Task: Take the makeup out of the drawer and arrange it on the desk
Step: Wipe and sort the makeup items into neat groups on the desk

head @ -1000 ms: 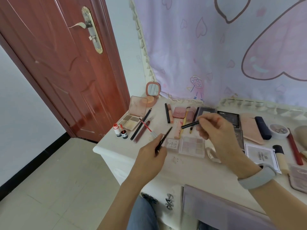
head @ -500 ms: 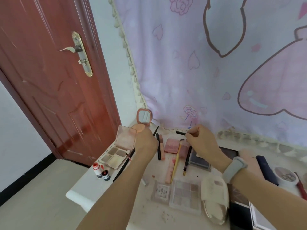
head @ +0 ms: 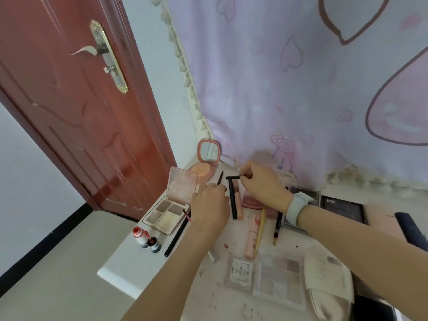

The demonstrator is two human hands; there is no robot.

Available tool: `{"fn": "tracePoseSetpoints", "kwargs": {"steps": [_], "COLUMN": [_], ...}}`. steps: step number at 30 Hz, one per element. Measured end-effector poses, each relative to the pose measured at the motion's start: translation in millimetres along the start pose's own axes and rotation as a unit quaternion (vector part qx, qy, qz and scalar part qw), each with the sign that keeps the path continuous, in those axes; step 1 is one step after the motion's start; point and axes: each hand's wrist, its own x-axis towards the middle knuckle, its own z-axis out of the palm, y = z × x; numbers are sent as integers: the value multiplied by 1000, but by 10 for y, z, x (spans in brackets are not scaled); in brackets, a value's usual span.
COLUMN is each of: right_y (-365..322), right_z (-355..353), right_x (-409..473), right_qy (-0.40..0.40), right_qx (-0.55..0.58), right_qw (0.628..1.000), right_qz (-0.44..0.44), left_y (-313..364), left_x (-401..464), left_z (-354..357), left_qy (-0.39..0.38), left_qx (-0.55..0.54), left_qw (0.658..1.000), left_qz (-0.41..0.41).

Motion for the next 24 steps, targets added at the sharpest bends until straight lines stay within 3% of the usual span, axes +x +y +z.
{"fn": "tracePoseSetpoints", "kwargs": {"steps": [3,8,17,24], "right_y": [-7,34,212,267], "right_z": [47,51,69,-163], "right_x": [129,380,415,130], "right_qy": [-36,-110,-67,-113], "right_qx": [-44,-15,78,-81], "right_qw": [998,994,993,989], "right_qz": [-34,-20,54,-40], "left_y": [-35,-46,-53,-5], "left_x": [-98,-166,-125,-42], "left_z": [-1,89,82,78], "left_qy": [-3,4,-21,-54], "left_qx": [16,4,-26,-95], "left_qw": [999,994,993,991], "left_qz": [48,111,117,71]}}
